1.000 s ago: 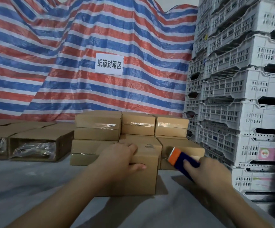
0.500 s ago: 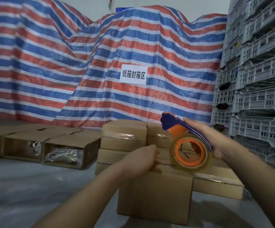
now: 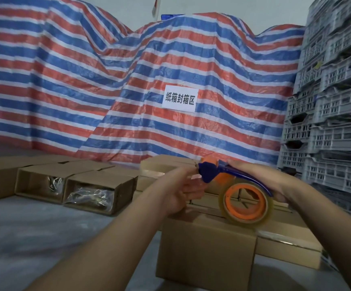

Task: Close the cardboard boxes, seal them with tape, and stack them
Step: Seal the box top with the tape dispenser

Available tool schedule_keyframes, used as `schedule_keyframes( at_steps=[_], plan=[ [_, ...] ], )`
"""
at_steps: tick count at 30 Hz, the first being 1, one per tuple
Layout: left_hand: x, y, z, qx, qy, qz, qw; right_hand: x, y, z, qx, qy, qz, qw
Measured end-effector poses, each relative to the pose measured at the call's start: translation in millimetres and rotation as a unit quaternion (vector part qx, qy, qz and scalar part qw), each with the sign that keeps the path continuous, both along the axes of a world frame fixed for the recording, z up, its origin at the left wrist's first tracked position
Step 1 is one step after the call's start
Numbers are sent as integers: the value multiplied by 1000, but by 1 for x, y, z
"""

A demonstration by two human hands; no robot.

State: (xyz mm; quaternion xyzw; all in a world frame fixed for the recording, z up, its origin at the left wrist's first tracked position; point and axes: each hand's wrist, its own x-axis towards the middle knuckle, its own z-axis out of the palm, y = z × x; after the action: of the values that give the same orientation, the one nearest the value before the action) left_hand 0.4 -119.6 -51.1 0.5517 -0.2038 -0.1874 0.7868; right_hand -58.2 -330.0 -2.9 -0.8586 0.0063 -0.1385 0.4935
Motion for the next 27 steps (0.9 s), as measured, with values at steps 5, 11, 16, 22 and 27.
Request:
schedule_keyframes(
  at_steps=[5,11,16,22,27],
  plan=[
    [-3,-3,5,84,-18,38,996,4,-3,3,-15,2,12,1000],
    [4,2,-16,75,-11,142,987,7,-2,18,-51,96,44,993],
    [14,11,-27,-104,96,129,982,0,-27,28,-26,163,46,985],
    [16,13,-31,-191,151,132,961,7,-17,29,-21,158,52,986],
    [15,22,-33,-227,190,128,947,13,0,26,-68,144,83,984]
  ],
)
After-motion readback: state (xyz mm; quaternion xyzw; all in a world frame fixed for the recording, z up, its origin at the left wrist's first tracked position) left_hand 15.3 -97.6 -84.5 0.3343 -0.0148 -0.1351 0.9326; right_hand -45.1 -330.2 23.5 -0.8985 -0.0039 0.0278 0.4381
